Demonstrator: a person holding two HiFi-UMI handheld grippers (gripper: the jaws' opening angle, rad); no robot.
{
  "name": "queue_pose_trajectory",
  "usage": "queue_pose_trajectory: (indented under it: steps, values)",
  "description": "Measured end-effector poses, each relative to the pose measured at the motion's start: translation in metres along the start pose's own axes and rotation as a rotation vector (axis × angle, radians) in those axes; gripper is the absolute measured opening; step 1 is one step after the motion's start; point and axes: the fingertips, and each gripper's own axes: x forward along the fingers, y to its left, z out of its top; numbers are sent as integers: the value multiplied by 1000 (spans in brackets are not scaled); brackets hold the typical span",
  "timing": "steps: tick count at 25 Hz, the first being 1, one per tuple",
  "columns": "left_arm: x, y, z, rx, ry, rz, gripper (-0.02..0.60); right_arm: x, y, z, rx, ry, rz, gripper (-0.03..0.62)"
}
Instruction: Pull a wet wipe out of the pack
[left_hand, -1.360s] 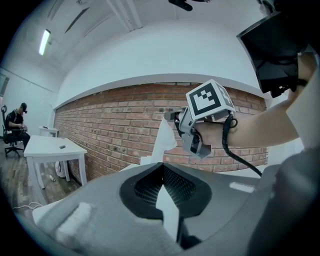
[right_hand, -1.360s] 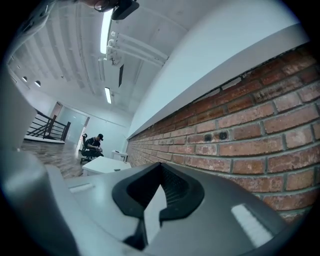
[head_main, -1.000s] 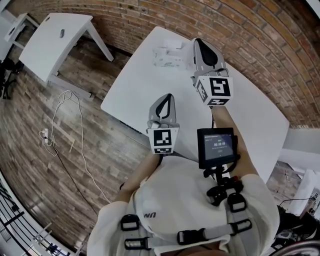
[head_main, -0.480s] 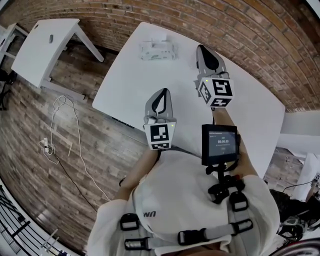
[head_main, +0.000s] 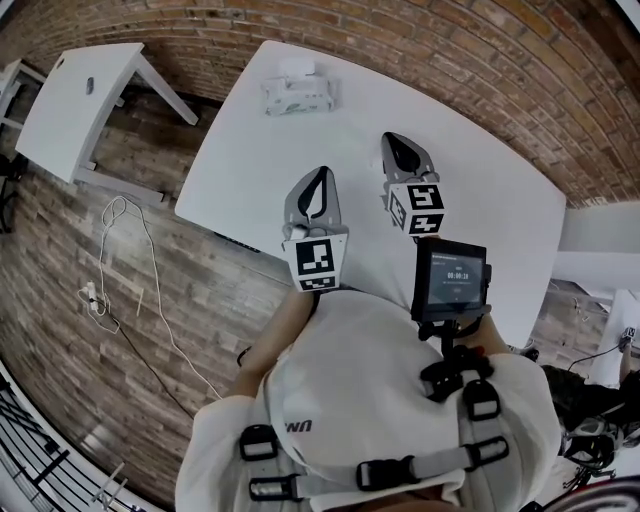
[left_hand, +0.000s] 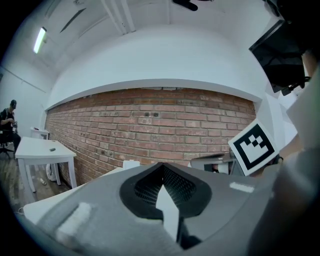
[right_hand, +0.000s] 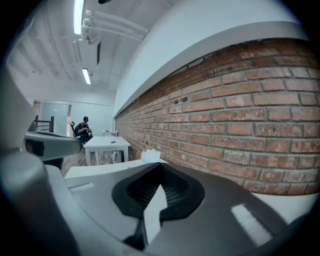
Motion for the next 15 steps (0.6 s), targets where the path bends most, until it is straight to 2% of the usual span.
queue_pose_trajectory:
  steps: [15]
  values:
    - [9,-8,-10,10,25,-29,2,-14,29,-106,93,230,-27,8]
